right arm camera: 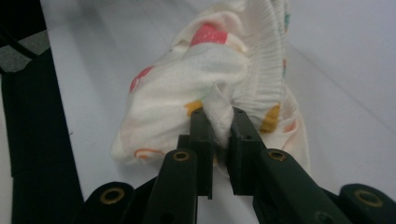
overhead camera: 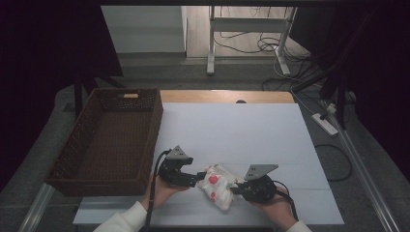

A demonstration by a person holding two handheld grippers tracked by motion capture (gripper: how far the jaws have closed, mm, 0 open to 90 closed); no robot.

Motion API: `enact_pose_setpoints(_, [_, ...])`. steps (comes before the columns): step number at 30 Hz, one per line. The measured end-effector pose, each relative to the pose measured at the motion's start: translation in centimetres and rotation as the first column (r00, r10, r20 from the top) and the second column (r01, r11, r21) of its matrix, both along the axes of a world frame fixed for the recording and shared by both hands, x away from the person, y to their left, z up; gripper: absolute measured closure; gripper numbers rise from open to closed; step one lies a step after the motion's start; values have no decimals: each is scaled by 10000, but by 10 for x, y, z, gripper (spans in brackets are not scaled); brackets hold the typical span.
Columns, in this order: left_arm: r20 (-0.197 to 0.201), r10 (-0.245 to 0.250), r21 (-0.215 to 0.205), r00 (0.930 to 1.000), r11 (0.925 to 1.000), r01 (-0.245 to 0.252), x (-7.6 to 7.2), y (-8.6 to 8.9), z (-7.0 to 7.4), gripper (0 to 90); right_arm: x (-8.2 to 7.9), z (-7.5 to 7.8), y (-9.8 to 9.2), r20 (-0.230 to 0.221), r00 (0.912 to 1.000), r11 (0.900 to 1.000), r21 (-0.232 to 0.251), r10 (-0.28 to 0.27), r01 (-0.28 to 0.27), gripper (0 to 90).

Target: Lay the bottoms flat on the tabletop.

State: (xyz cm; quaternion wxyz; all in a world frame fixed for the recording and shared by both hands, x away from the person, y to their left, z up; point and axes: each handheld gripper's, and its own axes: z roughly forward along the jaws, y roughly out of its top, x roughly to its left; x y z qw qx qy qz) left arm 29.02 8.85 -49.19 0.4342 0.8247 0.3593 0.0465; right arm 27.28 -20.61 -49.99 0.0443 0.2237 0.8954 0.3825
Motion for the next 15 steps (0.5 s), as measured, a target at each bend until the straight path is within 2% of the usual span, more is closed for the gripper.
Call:
enact_pose_setpoints(3, [31,-115,61,9999,9999,115,0,-4,0,230,-4,-2,1,-105,9998,9997,-192,179,-181,814])
enact_pose_setpoints(7, [63,-152,132,9999,9998,151,1,-7,-1,233,-5,-2,4,89,9992,9987,-341,391,-388,783])
enact_pose_setpoints(10, [-10,-169,171,9999,9997,169,2,-9,-3,230,-3,3,2,171,9994,9994,-131,314,-312,624])
enact_pose_setpoints(12, [-23,-138,166,9999,9998,138,1,-9,-3,226,-2,7,-2,314,9995,9999,76,70,-72,524])
enact_pose_setpoints(15, [-27,-89,149,10000,9998,90,1,-6,-2,223,0,17,-11,601,9966,9965,658,-563,523,478])
